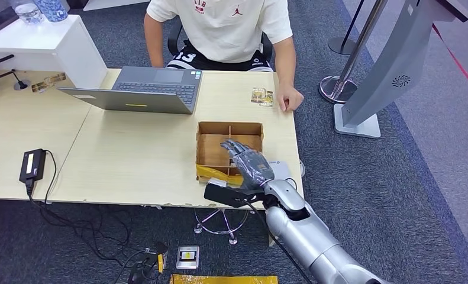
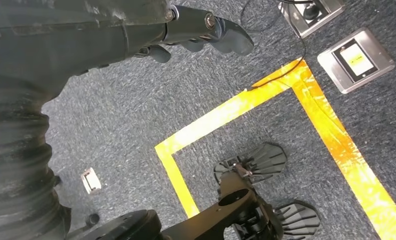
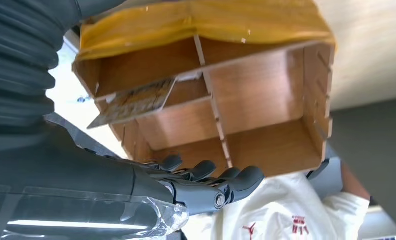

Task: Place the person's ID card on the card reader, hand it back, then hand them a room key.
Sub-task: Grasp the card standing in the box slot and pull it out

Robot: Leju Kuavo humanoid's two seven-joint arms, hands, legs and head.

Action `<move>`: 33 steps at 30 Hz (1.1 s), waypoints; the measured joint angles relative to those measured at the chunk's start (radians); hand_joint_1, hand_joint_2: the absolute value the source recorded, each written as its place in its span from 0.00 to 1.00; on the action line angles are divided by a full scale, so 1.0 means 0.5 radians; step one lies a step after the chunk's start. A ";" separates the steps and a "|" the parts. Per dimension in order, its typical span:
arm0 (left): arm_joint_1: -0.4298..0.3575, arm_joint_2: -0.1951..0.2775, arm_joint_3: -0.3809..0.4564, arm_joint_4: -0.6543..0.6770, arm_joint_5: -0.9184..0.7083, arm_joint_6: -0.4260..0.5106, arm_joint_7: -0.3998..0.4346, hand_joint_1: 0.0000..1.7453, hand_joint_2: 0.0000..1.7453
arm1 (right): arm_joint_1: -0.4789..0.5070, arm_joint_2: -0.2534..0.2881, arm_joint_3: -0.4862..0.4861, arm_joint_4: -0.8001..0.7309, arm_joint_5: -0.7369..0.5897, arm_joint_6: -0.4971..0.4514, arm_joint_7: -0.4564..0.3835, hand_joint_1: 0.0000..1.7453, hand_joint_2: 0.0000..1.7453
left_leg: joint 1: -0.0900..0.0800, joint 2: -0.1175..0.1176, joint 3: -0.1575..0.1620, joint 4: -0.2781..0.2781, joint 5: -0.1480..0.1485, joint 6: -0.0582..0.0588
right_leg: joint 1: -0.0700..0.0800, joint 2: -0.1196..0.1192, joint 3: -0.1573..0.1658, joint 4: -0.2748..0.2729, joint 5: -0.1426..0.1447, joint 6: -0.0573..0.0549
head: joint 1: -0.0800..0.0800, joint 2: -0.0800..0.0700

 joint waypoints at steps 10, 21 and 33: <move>0.007 0.007 0.000 0.000 0.000 -0.007 -0.003 0.00 1.00 | -0.065 -0.013 -0.023 0.103 0.033 -0.127 0.039 0.00 1.00 | 0.000 0.000 0.000 0.000 0.000 0.000 | 0.000 0.001 0.000 0.000 0.000 0.000 | 0.000 0.000; 0.015 0.007 0.000 0.000 -0.002 -0.010 -0.024 0.00 1.00 | -0.077 -0.043 -0.059 0.170 0.080 -0.110 0.048 0.90 1.00 | 0.000 0.000 0.001 0.000 0.000 0.000 | 0.000 0.001 0.000 0.000 0.000 0.000 | 0.000 0.000; 0.015 0.008 -0.001 0.000 -0.016 -0.010 -0.026 0.00 1.00 | -0.071 -0.058 -0.086 0.179 0.128 -0.051 0.044 0.92 1.00 | 0.000 0.000 0.001 0.000 0.000 0.000 | 0.000 0.001 0.000 0.000 0.000 0.000 | 0.000 0.000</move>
